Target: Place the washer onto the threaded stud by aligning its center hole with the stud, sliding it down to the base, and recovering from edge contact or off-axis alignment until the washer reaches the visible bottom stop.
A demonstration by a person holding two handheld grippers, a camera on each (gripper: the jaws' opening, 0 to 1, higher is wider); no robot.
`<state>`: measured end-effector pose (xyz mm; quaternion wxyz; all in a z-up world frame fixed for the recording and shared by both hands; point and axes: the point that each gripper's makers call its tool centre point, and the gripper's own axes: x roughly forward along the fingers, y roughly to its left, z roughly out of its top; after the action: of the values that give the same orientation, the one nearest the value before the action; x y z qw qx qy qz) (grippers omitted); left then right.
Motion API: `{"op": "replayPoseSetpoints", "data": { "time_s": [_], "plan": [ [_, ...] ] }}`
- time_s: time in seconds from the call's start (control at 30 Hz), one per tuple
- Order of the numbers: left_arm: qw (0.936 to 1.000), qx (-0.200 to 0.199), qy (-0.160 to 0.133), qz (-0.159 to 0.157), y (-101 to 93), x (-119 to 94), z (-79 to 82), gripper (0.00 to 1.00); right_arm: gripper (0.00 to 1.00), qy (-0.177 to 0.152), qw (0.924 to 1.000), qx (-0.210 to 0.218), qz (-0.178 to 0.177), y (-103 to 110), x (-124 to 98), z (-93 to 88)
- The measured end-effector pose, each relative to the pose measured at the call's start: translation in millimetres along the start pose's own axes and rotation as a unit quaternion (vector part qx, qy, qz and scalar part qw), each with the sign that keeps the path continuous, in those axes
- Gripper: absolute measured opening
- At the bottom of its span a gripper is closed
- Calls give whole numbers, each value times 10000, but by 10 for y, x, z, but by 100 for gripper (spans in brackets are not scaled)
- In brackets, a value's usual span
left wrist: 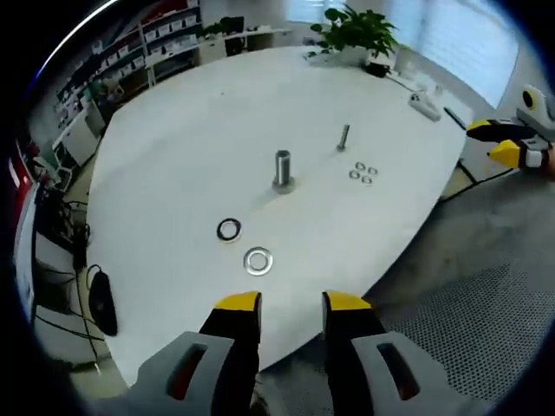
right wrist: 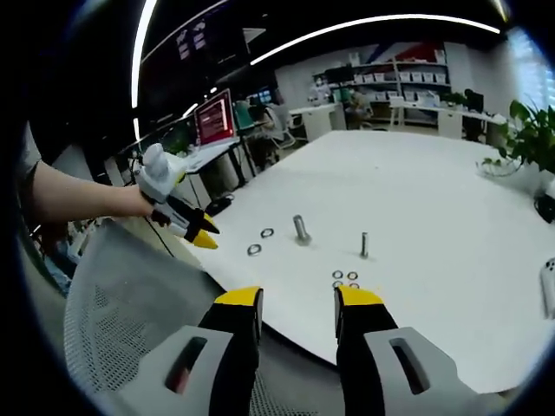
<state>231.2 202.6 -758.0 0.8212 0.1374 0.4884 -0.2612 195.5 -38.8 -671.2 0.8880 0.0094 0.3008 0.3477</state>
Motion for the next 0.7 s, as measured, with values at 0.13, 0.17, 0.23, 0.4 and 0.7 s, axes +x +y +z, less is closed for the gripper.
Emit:
{"op": "replayPoseSetpoints", "data": {
  "time_s": [0.13,0.17,0.23,0.4,0.7],
  "plan": [
    [9998,-120,127,-18,89,188,28,26,35,24,10000,-36,14,8,1,-11],
    [9997,-154,174,-19,103,222,20,27,35,32,10000,-53,11,8,0,-13],
    [9992,-205,349,-37,124,294,-23,27,35,47,10000,-47,15,10,2,-18],
    [9967,-180,787,85,262,501,-131,30,35,27,10000,-15,-36,-17,-3,-11],
    [9945,-453,936,99,363,692,-87,28,35,-11,10000,21,-59,-26,-4,-4]
  ]
}}
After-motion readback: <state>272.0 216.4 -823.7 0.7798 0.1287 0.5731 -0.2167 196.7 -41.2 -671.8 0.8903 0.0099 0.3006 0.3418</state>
